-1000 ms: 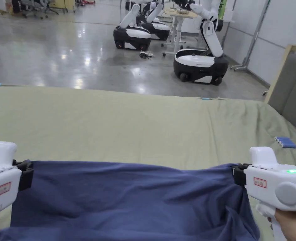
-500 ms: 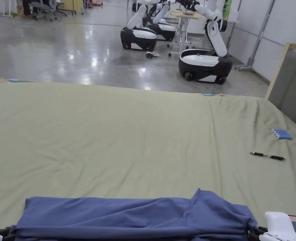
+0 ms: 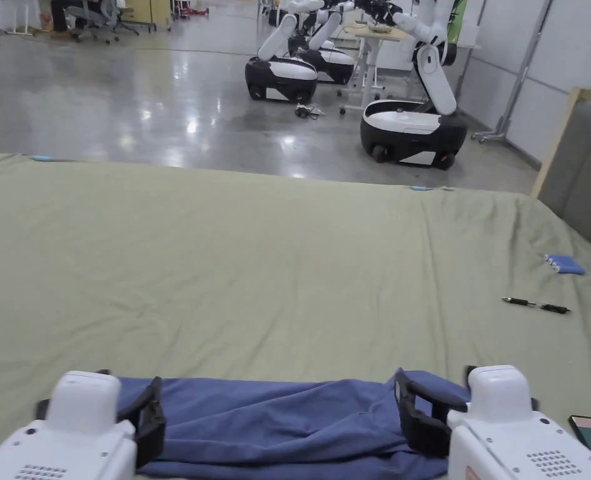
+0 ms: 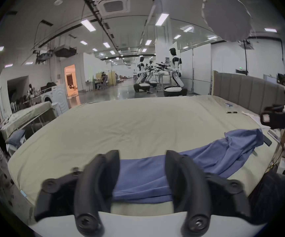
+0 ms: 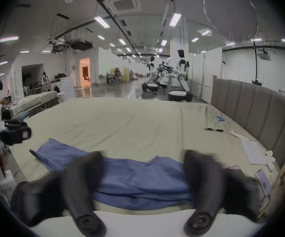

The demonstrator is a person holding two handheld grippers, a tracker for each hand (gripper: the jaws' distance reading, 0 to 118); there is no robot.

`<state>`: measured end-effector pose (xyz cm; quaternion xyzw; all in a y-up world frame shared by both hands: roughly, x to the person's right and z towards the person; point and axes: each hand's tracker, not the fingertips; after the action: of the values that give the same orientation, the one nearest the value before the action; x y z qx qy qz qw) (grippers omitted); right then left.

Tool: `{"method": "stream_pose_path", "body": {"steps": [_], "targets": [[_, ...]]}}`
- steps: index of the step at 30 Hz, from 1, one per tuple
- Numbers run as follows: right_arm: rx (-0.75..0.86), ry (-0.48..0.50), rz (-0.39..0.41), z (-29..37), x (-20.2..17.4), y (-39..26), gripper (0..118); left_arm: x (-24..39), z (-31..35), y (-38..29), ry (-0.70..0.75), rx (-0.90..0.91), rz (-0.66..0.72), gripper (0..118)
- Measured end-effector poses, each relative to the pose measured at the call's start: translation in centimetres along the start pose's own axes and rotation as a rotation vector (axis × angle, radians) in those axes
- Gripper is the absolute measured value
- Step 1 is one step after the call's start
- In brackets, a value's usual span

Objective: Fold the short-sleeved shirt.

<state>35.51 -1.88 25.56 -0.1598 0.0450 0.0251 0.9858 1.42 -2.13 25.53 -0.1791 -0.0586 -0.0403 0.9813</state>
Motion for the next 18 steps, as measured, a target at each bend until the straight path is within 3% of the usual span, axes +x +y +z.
{"method": "stream_pose_path", "body": {"steps": [1, 2, 5, 7, 9, 10, 12, 15, 18], "targets": [[-0.006, -0.014, 0.006, -0.4, -1.1, -0.5, 12, 0.6, -0.4, -0.3, -0.006, -0.016, 0.003, 5], [-0.007, -0.021, 0.016, -0.7, -2.1, -0.8, 9, 0.3, -1.4, -1.4, -0.018, -0.044, 0.010, 5], [-0.036, 0.054, -0.020, -1.2, -3.3, -1.8, 9, -0.7, -2.6, -2.8, -0.063, -0.094, 0.048, 5], [-0.044, 0.050, 0.004, -0.9, -4.0, -2.1, 9, -2.6, -2.2, -3.3, -0.046, -0.091, 0.042, 7], [-0.063, 0.056, 0.041, -0.8, -4.2, -2.3, 9, -6.0, -2.2, -3.3, -0.038, -0.084, 0.075, 37], [-0.071, 0.057, 0.045, -0.8, -4.1, -2.3, 9, -7.7, -1.6, -3.1, -0.026, -0.090, 0.080, 45], [-0.085, 0.052, 0.052, -0.7, -4.0, -2.5, 9, -12.1, -1.5, -3.0, 0.018, -0.118, 0.098, 49], [-0.113, 0.036, 0.061, -0.8, -4.0, -2.8, 9, -19.2, -2.3, -3.1, -0.133, -0.300, 0.302, 59], [-0.132, 0.030, 0.061, -1.1, -4.5, -3.1, 9, -24.5, -4.0, -4.9, -0.312, -0.397, 0.558, 59]]}}
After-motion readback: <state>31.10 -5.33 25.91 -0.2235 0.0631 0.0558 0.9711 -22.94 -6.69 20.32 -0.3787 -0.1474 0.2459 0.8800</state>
